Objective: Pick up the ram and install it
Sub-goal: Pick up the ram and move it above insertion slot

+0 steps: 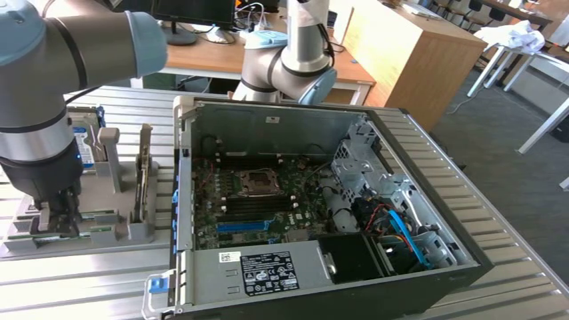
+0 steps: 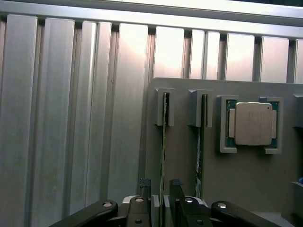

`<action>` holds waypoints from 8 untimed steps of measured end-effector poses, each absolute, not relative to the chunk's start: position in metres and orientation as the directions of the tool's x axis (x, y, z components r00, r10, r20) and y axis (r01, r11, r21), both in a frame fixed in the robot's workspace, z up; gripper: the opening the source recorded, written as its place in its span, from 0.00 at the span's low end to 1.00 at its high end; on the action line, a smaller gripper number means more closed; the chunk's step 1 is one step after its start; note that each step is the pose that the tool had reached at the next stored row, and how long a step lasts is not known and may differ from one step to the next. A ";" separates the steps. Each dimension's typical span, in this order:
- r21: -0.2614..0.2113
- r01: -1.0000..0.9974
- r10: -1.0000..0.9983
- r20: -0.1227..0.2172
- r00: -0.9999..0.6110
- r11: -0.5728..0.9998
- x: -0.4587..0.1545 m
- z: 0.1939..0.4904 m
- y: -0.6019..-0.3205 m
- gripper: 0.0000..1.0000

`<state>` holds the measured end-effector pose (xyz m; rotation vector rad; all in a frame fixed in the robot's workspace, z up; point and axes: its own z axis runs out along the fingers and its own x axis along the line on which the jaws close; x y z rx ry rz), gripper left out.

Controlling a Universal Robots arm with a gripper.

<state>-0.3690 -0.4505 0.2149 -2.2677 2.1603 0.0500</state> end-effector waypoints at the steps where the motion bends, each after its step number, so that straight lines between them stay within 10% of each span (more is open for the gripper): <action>1: 0.015 -0.999 -0.998 -0.029 0.048 -0.049 -0.368 0.215 -0.451 0.30; 8: 0.015 -0.999 -0.998 -0.030 0.048 -0.049 -0.368 0.213 -0.450 0.30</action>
